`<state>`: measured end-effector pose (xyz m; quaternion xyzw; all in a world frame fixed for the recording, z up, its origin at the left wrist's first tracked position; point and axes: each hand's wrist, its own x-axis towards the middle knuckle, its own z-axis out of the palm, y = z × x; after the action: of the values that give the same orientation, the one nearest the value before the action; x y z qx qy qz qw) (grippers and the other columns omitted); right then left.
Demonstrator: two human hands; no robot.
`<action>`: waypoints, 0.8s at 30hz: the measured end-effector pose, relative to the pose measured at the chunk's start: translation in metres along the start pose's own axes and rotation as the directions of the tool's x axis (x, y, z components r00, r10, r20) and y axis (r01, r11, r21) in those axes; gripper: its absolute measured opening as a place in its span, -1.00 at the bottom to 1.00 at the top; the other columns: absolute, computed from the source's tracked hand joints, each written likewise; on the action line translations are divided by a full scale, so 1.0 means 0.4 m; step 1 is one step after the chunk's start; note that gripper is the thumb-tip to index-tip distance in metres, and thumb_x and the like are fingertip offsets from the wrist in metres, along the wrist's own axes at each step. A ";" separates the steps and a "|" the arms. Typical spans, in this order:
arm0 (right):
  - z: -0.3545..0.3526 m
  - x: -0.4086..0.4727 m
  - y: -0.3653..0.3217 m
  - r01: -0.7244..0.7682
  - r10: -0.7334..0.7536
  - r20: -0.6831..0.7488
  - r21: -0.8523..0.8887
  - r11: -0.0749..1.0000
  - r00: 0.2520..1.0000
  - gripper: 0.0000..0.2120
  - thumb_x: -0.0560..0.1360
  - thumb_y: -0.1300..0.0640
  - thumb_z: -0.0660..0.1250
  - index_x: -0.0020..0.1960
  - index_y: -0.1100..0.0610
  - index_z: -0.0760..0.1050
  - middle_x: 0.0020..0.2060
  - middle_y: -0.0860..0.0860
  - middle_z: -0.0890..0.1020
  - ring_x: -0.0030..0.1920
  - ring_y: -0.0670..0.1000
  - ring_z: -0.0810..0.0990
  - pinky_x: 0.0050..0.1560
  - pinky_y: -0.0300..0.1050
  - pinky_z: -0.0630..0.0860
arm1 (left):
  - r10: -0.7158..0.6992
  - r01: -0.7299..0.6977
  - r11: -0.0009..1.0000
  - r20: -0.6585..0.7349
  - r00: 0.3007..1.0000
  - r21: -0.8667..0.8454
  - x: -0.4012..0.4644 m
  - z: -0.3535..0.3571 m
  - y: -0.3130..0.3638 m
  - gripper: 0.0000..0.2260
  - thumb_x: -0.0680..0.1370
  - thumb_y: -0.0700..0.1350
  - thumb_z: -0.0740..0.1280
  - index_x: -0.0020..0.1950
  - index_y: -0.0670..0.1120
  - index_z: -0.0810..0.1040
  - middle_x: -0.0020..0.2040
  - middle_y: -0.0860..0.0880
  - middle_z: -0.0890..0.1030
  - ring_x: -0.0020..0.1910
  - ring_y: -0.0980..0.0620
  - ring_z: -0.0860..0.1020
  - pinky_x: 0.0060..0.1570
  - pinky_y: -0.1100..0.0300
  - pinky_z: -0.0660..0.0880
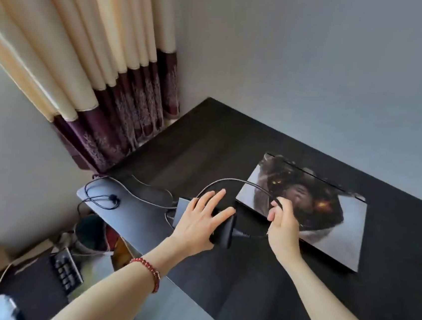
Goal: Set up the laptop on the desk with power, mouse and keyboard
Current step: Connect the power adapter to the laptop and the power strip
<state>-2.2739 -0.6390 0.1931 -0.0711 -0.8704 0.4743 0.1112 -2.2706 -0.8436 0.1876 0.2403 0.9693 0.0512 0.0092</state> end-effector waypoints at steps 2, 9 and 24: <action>0.008 -0.037 0.051 -0.058 0.062 0.056 -0.067 0.996 0.997 -0.72 0.53 0.38 0.07 0.19 0.21 0.36 -0.21 -0.02 0.49 -0.10 0.03 0.46 -0.06 -0.15 0.33 | 0.019 -0.017 0.999 0.077 0.997 -0.029 -0.006 0.061 0.010 -0.18 0.27 -0.10 0.44 0.41 0.16 0.08 0.54 -0.12 -0.11 0.48 -0.18 0.00 0.39 -0.08 0.13; 0.015 -0.107 0.160 -0.207 0.238 0.103 -0.248 0.946 0.966 -0.72 0.56 0.30 0.11 0.24 0.20 0.39 0.09 0.11 0.58 0.03 0.17 0.56 0.04 0.00 0.44 | 0.107 -0.094 0.993 0.208 0.972 -0.073 -0.017 0.191 0.034 -0.18 0.30 -0.12 0.44 0.40 0.17 0.03 0.54 -0.13 -0.14 0.49 -0.20 -0.04 0.40 -0.12 0.11; 0.259 -0.074 -0.020 -0.014 0.184 0.197 -0.645 0.764 0.963 -0.51 0.46 0.29 0.23 0.38 0.20 0.28 0.33 0.17 0.38 0.31 0.21 0.35 0.27 0.14 0.28 | -0.258 0.204 0.882 -0.071 0.964 -0.425 -0.169 0.156 -0.226 -0.49 0.52 0.01 0.22 0.45 -0.05 0.22 0.47 -0.09 0.27 0.47 -0.09 0.19 0.46 -0.04 0.12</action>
<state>-2.2727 -0.7341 0.1417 -0.0909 -0.9812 0.1610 -0.0546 -2.2500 -0.9486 0.1157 0.1118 0.9567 0.2688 0.0048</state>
